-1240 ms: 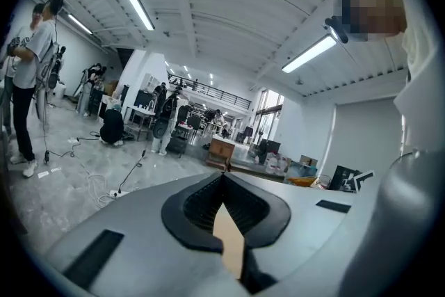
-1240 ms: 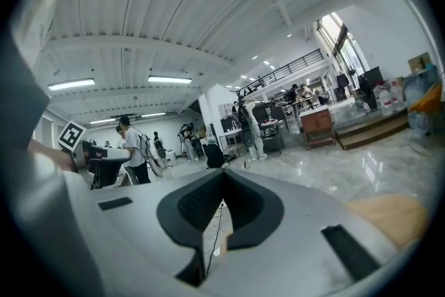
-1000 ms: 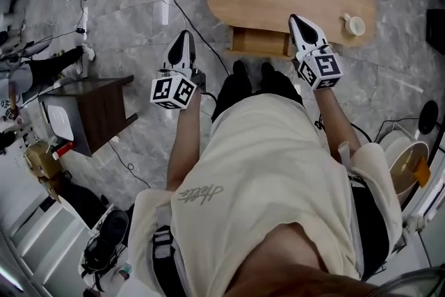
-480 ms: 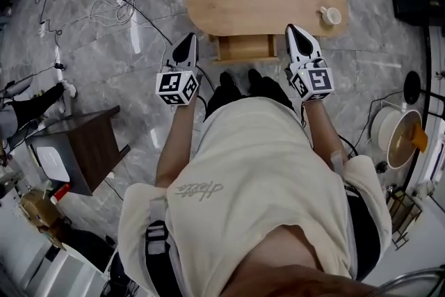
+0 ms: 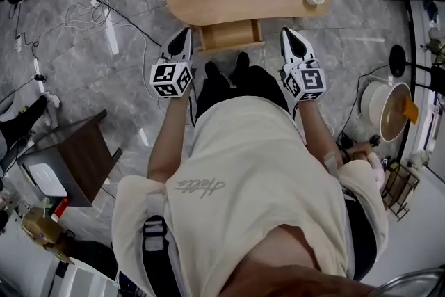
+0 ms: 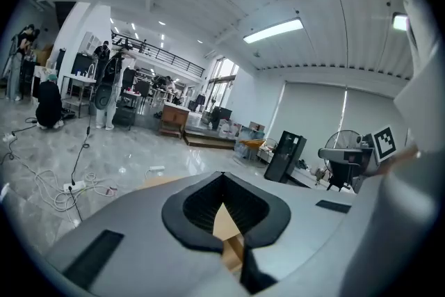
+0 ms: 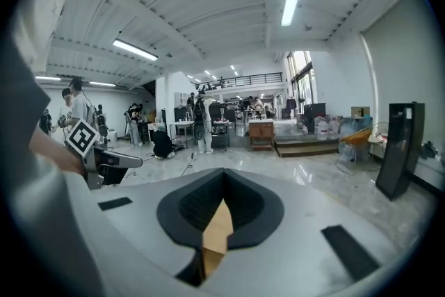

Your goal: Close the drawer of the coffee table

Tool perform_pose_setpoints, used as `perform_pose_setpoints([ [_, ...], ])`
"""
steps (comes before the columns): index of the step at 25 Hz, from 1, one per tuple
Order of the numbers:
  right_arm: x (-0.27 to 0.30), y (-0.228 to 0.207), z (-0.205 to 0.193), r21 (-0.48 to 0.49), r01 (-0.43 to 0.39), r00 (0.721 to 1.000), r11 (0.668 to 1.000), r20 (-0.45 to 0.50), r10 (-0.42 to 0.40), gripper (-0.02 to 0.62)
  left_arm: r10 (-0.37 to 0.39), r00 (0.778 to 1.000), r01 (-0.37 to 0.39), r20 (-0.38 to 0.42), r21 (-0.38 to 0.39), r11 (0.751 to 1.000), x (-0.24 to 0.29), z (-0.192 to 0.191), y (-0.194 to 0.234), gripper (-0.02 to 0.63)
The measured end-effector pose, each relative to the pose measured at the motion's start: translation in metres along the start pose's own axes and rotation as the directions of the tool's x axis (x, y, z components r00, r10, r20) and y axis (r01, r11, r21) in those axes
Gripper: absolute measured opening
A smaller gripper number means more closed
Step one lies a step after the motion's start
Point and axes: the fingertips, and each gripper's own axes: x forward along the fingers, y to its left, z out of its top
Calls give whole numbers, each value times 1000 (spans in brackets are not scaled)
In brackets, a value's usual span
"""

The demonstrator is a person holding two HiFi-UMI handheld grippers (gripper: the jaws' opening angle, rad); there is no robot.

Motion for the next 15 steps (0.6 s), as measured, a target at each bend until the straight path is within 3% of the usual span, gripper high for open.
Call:
perform_pose_setpoints([
  [4,2,-12,-23,13,-3,999,1000,-54,3,-5,-24,999,23,-43,-16,1000,10,-15,-12,5],
  [8,21,-26,-59,33,-26,992,999,-125,30,-5,-27,989,23,-145,-28,999,28,-51,-15,5],
  [15,53,-60,-116,14,-45,980,999,-194,46,-5,4,941,-17,-339,-37,999,68,-130,-16,5],
])
